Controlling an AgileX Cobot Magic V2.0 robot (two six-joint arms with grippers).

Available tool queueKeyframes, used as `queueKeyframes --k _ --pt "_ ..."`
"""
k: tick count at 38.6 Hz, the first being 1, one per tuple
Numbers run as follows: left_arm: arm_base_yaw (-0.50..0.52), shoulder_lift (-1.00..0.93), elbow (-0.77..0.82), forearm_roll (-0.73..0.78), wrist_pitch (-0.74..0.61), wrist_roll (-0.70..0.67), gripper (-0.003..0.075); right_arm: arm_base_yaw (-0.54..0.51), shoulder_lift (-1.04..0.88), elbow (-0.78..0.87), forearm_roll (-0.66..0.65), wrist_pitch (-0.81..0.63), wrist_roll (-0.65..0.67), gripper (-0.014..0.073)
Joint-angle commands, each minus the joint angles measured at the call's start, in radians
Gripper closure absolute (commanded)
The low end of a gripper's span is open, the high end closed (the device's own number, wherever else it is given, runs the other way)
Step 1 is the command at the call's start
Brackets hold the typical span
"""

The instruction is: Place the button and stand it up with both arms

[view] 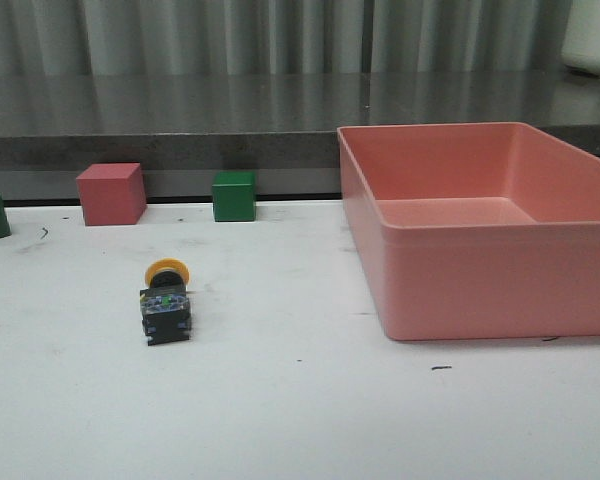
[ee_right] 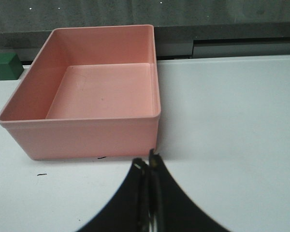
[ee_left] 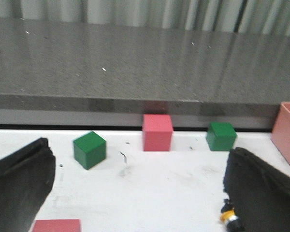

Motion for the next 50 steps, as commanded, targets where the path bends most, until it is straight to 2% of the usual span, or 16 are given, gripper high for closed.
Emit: queueKeyframes --k 1,7,14,25,36,50 --pt "-0.102 0.101 -0.062 -0.008 -0.078 -0.008 0.004 -0.004 0.013 -0.022 -0.024 -0.071 -0.009 0.0657" --pt "-0.258 0.265 -0.134 -0.033 -0.039 -0.008 0.004 -0.004 0.013 -0.022 -0.024 -0.071 -0.009 0.0657" --pt "-0.367 0.485 -0.272 -0.041 0.086 -0.008 0.0041 -0.004 0.013 -0.022 -0.024 -0.071 -0.009 0.0657" --pt "-0.354 0.794 -0.54 -0.173 0.379 -0.015 0.0041 -0.004 0.013 -0.022 -0.024 -0.071 -0.009 0.0657" --pt "-0.295 1.054 -0.784 -0.171 0.624 -0.149 0.0041 -0.004 0.013 -0.022 -0.024 -0.071 -0.009 0.0657" --pt "-0.268 1.29 -0.988 -0.25 0.774 -0.148 0.004 -0.004 0.013 -0.022 -0.024 -0.071 -0.009 0.0657"
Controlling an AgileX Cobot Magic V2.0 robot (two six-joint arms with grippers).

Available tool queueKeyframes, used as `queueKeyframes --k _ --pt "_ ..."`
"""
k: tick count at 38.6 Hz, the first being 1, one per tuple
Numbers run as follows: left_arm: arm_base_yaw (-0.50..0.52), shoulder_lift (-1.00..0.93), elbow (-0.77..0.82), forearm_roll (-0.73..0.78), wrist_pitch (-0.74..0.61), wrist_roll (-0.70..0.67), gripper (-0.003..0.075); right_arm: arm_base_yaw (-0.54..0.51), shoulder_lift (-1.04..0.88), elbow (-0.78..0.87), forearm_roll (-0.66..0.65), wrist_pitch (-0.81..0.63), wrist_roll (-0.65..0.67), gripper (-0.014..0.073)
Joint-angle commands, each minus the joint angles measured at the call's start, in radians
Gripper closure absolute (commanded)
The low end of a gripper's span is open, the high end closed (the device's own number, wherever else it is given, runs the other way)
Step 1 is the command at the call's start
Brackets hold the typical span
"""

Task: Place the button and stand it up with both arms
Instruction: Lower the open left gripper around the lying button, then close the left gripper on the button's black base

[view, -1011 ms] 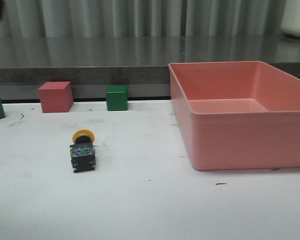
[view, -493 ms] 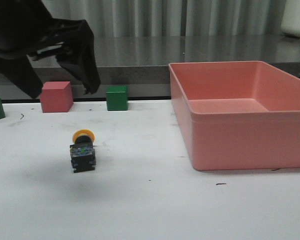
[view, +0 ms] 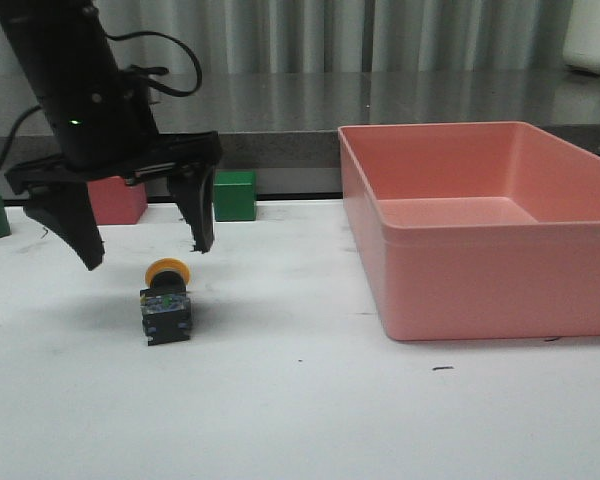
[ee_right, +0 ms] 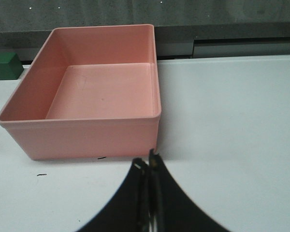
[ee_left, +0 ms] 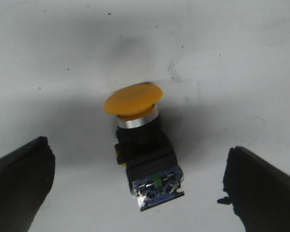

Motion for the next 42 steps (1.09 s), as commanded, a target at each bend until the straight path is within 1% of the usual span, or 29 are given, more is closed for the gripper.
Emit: queueKeyframes --k 1,6,12,16,18,21,27,30,32,35,42 --pt "0.003 0.008 -0.075 -0.05 0.018 -0.011 0.0041 -0.004 0.013 -0.022 -0.023 -0.071 -0.009 0.0657" --pt "0.003 0.074 -0.134 -0.057 0.065 -0.013 0.0041 -0.004 0.013 -0.022 -0.023 -0.071 -0.009 0.0657" --pt "0.005 0.134 -0.191 -0.057 0.162 -0.013 0.0041 -0.004 0.013 -0.022 -0.023 -0.071 -0.009 0.0657" --pt "0.005 0.145 -0.197 -0.057 0.162 -0.013 0.0041 -0.004 0.013 -0.022 -0.023 -0.071 -0.009 0.0657" --pt "0.005 0.145 -0.197 -0.057 0.161 -0.013 0.0057 -0.004 0.013 -0.022 -0.023 -0.071 -0.009 0.0657" --pt "0.007 0.145 -0.197 -0.057 0.161 -0.013 0.0124 -0.004 0.013 -0.022 -0.023 -0.071 -0.009 0.0657" --pt "0.009 0.145 -0.197 -0.048 0.146 -0.013 0.0329 -0.004 0.013 -0.022 -0.023 -0.071 -0.009 0.0657" --pt "0.013 0.145 -0.197 -0.043 0.128 -0.013 0.0407 -0.004 0.013 -0.022 -0.023 -0.071 -0.009 0.0657" --pt "0.015 0.145 -0.197 -0.041 0.116 -0.013 0.0444 -0.004 0.013 -0.022 -0.023 -0.071 -0.009 0.0657" --pt "0.02 0.145 -0.197 -0.041 0.104 -0.013 0.0465 -0.004 0.013 -0.022 -0.023 -0.071 -0.009 0.0657" --pt "0.027 0.145 -0.197 -0.03 0.102 -0.013 0.0472 -0.004 0.013 -0.022 -0.023 -0.071 -0.009 0.0657"
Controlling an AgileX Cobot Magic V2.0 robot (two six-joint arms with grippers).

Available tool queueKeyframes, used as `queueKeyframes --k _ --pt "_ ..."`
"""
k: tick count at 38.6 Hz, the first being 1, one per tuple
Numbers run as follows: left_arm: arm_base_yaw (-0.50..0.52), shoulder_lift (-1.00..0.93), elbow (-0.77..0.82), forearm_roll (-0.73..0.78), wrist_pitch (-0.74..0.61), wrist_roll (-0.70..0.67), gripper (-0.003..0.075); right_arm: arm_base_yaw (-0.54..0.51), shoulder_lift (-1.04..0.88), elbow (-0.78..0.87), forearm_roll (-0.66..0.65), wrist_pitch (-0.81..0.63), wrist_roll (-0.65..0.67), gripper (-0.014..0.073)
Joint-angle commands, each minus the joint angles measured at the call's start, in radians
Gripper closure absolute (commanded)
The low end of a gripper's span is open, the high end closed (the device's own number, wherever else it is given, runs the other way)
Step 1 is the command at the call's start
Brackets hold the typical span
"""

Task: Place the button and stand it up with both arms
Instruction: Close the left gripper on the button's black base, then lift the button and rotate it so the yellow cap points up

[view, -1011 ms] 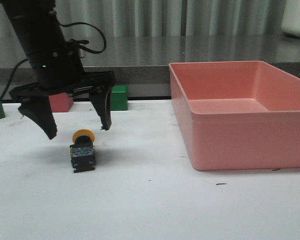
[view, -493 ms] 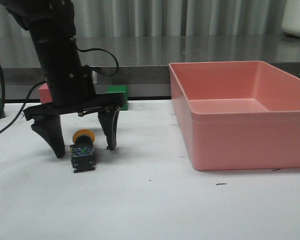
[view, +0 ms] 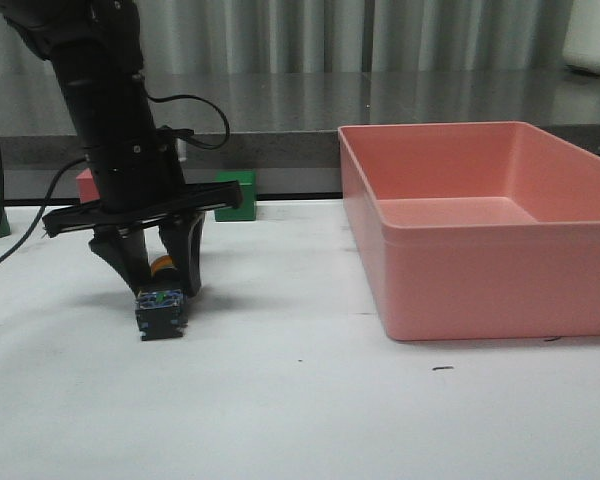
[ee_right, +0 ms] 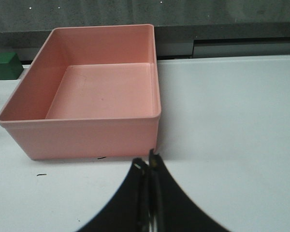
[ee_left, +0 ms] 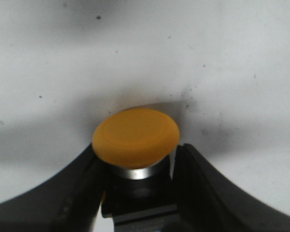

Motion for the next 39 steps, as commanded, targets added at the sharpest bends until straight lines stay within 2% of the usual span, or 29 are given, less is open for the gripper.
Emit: queueKeyframes --k 1,12,20,29,39 --pt "0.007 -0.054 -0.032 0.004 -0.011 -0.011 0.0472 -0.004 0.013 -0.022 -0.023 -0.071 -0.009 0.0657" --pt "-0.02 -0.132 -0.003 0.086 -0.091 -0.009 0.0472 -0.004 0.013 -0.022 -0.023 -0.071 -0.009 0.0657" --pt "-0.025 -0.295 0.198 0.111 -0.344 -0.009 0.0472 -0.004 0.013 -0.022 -0.023 -0.071 -0.009 0.0657" --pt "-0.024 -0.497 0.444 0.255 -0.623 -0.009 0.0472 -0.004 0.013 -0.022 -0.023 -0.071 -0.009 0.0657" --pt "-0.024 -0.654 0.68 0.3 -1.003 -0.009 0.0472 -0.004 0.013 -0.022 -0.023 -0.071 -0.009 0.0657"
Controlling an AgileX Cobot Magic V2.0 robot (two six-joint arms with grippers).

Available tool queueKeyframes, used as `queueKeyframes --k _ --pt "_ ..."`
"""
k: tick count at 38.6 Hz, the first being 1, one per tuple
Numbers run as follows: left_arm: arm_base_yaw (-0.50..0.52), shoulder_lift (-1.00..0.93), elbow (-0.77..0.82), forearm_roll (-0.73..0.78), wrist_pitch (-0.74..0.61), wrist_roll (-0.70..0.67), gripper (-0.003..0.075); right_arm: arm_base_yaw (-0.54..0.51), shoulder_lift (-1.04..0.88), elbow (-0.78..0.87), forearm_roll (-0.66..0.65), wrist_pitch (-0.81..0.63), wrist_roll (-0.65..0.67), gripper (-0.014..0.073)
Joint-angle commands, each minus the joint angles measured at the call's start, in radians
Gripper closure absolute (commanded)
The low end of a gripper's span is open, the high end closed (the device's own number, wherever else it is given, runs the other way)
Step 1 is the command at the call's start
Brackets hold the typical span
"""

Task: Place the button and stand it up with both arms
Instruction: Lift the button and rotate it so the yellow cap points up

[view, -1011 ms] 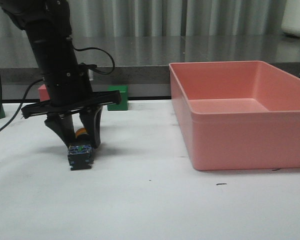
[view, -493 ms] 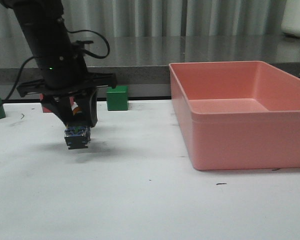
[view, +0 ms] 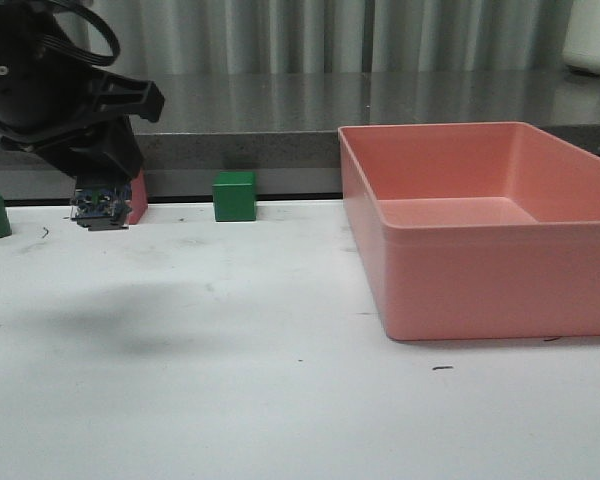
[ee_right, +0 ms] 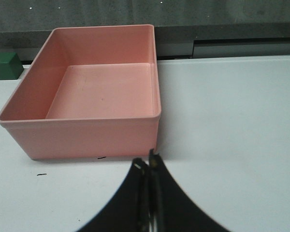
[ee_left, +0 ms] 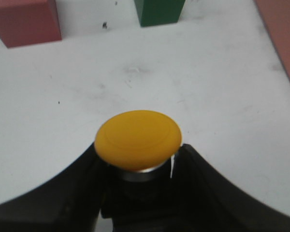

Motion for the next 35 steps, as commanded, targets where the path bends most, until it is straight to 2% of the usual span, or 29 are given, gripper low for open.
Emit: queueKeyframes --k 1,9,14,19,23,35 --pt "-0.001 -0.096 0.061 0.036 -0.242 -0.009 0.0472 -0.004 0.013 -0.022 -0.023 -0.071 -0.009 0.0657" --pt "-0.001 -0.144 0.234 0.095 -0.57 -0.002 0.0472 -0.004 0.013 -0.022 -0.023 -0.071 -0.009 0.0657" --pt "-0.001 -0.144 0.369 0.095 -0.831 0.006 0.0472 -0.004 0.013 -0.022 -0.023 -0.071 -0.009 0.0657" --pt "-0.001 -0.122 0.496 0.053 -1.116 0.143 0.0472 -0.004 0.013 -0.022 -0.023 -0.071 -0.009 0.0657" --pt "-0.001 -0.059 0.553 -0.009 -1.246 0.224 0.0472 -0.004 0.013 -0.022 -0.023 -0.071 -0.009 0.0657" --pt "-0.001 0.173 0.594 -0.013 -1.603 0.224 0.0472 -0.004 0.013 -0.022 -0.023 -0.071 -0.009 0.0657"
